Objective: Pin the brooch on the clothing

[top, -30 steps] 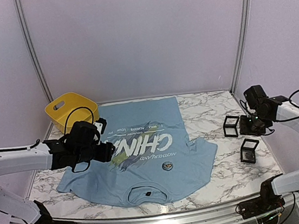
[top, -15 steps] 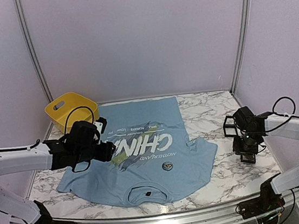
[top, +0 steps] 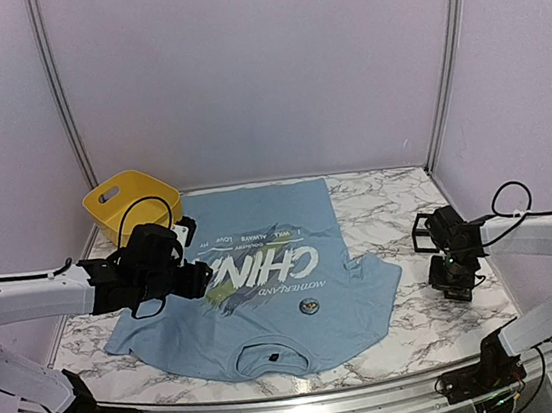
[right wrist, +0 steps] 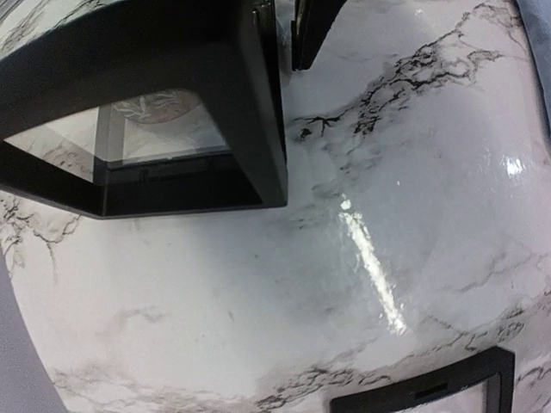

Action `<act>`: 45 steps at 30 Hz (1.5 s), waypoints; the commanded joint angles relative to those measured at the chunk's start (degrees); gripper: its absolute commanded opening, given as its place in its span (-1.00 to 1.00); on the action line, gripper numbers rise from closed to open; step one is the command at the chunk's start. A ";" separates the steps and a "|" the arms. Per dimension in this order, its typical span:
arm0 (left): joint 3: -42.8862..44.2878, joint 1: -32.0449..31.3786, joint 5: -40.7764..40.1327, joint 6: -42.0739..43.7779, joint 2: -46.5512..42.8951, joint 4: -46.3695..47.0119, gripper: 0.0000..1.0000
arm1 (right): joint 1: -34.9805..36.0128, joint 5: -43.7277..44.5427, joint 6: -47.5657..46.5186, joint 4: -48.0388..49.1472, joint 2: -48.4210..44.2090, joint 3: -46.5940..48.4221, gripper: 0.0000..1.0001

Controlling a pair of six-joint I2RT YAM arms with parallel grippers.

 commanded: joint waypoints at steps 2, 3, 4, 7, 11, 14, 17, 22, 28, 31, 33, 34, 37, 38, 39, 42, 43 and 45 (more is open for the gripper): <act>-0.31 -0.36 0.04 0.65 -1.05 0.76 0.36 | 0.42 -3.06 1.31 5.27 0.56 -1.64 -0.87; -0.33 -0.36 0.03 0.60 -1.07 0.80 0.36 | 0.37 -4.20 1.49 6.00 0.71 -1.58 -0.91; -0.36 -0.30 0.05 0.70 -1.12 0.80 0.36 | 0.49 -4.43 1.77 6.59 0.89 -1.33 -0.94; -0.33 -0.36 -0.02 0.69 -1.07 0.75 0.36 | 0.99 -4.66 2.04 8.33 1.86 -0.17 -0.99; -0.23 -0.30 0.01 0.77 -0.80 0.82 0.35 | 1.75 -5.26 1.34 10.64 5.58 2.70 -1.00; -0.23 -0.30 -0.09 0.85 -0.89 0.77 0.36 | 2.74 -5.53 0.39 11.84 9.21 5.33 -1.00; -0.24 -0.36 -0.13 0.88 -0.76 0.59 0.36 | 4.03 -5.61 -0.01 11.54 11.48 7.93 -0.99; -0.28 -0.32 -0.19 0.86 -0.67 0.57 0.36 | 5.84 -4.56 -1.20 8.34 10.70 10.92 -0.79; -0.23 -0.36 0.02 0.87 -0.60 0.57 0.36 | 5.84 0.49 -0.73 3.23 4.87 10.72 -0.47; -0.23 -0.36 -0.02 0.86 -0.61 0.66 0.36 | 5.05 2.20 -1.11 3.09 3.12 9.44 -0.29; -0.26 -0.34 0.05 0.92 -0.66 0.59 0.36 | 3.75 1.45 -1.75 3.73 3.41 9.17 -0.16; -0.28 -0.36 0.05 0.89 -0.70 0.58 0.36 | 2.98 1.09 -2.21 4.44 3.80 9.04 -0.08; -0.39 -0.33 0.04 0.99 -1.05 0.57 0.36 | 0.27 -1.83 -4.86 8.18 5.62 8.10 0.04; -0.48 -0.31 0.05 1.06 -1.09 0.57 0.36 | -0.35 -2.42 -5.27 9.25 6.34 7.89 0.05; -0.49 -0.36 -0.04 1.05 -1.23 0.51 0.36 | -0.78 -2.67 -5.62 9.84 7.18 7.78 0.06; -0.60 -0.34 -0.52 1.13 -1.65 0.32 0.36 | -1.72 -2.40 -6.45 10.83 9.45 7.53 0.06; -0.70 -0.33 -0.59 1.12 -1.83 0.31 0.36 | -1.75 -2.56 -6.85 11.50 9.94 7.23 0.06; -0.68 -0.34 -0.64 1.17 -1.76 0.40 0.36 | -1.83 -3.95 -7.32 12.73 10.75 6.55 0.05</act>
